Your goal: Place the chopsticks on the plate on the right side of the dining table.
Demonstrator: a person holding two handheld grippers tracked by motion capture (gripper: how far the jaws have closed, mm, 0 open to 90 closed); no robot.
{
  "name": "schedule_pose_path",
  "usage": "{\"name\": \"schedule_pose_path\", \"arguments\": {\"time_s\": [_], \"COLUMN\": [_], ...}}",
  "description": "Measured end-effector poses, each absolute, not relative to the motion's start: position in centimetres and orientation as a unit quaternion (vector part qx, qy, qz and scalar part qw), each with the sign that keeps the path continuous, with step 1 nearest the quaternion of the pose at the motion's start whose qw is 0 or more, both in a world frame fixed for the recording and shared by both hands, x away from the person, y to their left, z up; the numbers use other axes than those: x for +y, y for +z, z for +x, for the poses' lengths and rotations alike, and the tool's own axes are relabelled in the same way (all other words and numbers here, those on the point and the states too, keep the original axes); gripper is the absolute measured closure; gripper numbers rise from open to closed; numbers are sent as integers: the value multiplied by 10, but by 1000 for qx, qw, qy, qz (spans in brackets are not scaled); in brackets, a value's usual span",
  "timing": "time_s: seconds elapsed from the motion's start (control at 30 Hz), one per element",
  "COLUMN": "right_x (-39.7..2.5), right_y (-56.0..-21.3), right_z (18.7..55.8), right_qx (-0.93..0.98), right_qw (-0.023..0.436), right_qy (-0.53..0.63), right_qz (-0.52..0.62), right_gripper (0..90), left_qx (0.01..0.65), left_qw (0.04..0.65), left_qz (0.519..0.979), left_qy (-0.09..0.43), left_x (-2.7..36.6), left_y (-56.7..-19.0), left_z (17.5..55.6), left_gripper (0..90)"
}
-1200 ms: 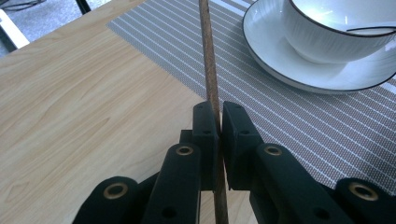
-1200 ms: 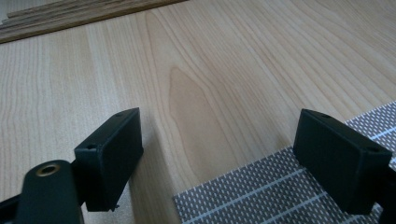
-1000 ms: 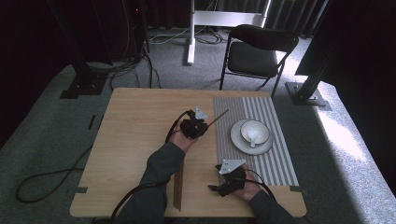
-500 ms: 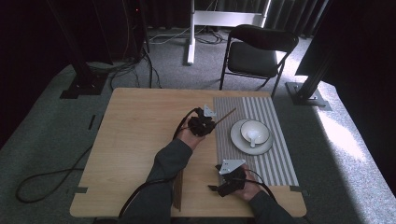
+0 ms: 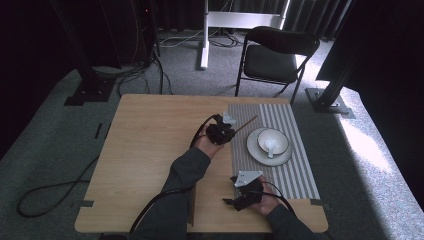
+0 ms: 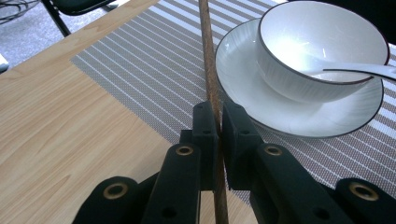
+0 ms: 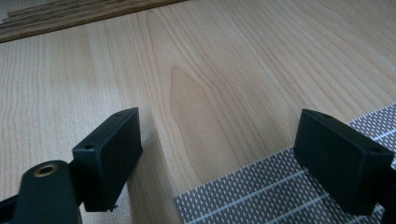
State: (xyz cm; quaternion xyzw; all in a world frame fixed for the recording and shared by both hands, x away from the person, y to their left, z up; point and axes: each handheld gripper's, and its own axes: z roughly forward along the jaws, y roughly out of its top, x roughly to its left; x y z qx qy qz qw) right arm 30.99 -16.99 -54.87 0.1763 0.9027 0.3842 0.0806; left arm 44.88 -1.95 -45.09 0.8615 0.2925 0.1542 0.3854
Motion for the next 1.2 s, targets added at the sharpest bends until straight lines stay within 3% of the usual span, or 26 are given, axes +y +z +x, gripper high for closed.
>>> {"name": "schedule_pose_path", "arguments": {"time_s": [1.2], "right_x": [-168], "right_y": [-549], "right_z": [304], "right_qx": [902], "right_qw": [84], "right_qy": [383], "right_qz": [179], "right_gripper": [140], "left_qx": [278], "left_qw": [389], "left_qz": [868], "left_qy": [132], "left_x": [-60], "left_y": [-458], "left_z": [475], "left_gripper": [844]}}
